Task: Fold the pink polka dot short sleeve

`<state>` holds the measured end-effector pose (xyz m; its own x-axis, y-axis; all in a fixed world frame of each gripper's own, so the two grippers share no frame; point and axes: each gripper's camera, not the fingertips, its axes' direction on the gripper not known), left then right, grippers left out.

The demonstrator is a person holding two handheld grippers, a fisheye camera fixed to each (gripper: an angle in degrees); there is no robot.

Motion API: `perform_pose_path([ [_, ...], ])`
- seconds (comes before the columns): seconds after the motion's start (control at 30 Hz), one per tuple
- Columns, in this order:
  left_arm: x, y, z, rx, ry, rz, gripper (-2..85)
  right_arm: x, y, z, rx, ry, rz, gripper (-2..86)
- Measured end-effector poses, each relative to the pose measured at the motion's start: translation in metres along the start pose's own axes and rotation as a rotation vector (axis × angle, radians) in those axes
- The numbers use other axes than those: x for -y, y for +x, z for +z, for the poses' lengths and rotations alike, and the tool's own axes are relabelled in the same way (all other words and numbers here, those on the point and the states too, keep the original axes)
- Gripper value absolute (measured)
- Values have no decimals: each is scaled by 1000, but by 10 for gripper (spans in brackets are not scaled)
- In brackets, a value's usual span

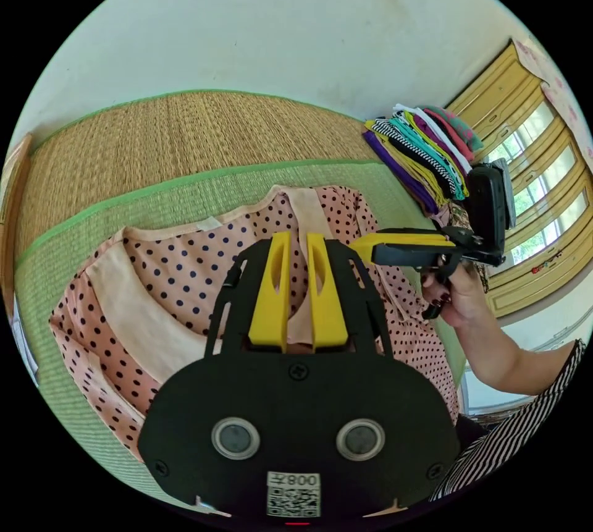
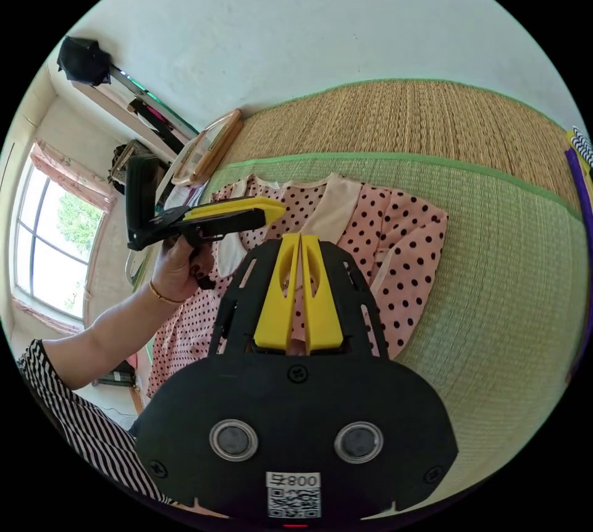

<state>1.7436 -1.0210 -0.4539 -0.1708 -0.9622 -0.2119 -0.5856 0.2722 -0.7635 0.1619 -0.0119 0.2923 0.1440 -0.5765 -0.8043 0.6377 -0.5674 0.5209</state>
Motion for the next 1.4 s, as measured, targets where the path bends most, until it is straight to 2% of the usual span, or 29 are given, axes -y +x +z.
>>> perform_pose_path([
  [0.1,-8,-3,-25,66,52,-4,44,23,-8,12,-73,-18,-27,1],
  [0.17,-16,-14,-44,175,68,-38,39,36,-8,23,-137,-43,-25,1],
  [0.33,-32,-49,-59,309,35,-167,18,53,-2,44,-237,-97,-17,1],
  [0.5,-45,-52,-67,298,38,-184,8,38,4,38,-216,-28,58,0],
  [0.73,-66,-45,-101,357,99,-177,6,41,-14,24,-169,77,8,0],
  [0.87,-77,-55,-105,320,54,-212,4,53,0,54,-213,-37,56,0],
  [1.0,-86,-52,-120,316,26,-205,3,50,2,52,-175,-13,83,1],
  [1.13,-110,-48,-147,302,63,-208,2,40,-15,43,-182,-1,35,1],
  [1.27,-153,-35,-173,154,59,-173,2,4,-47,36,-140,-50,-75,1],
  [1.4,-195,-16,-179,180,-38,-111,2,-29,-70,61,-171,-171,-142,2],
])
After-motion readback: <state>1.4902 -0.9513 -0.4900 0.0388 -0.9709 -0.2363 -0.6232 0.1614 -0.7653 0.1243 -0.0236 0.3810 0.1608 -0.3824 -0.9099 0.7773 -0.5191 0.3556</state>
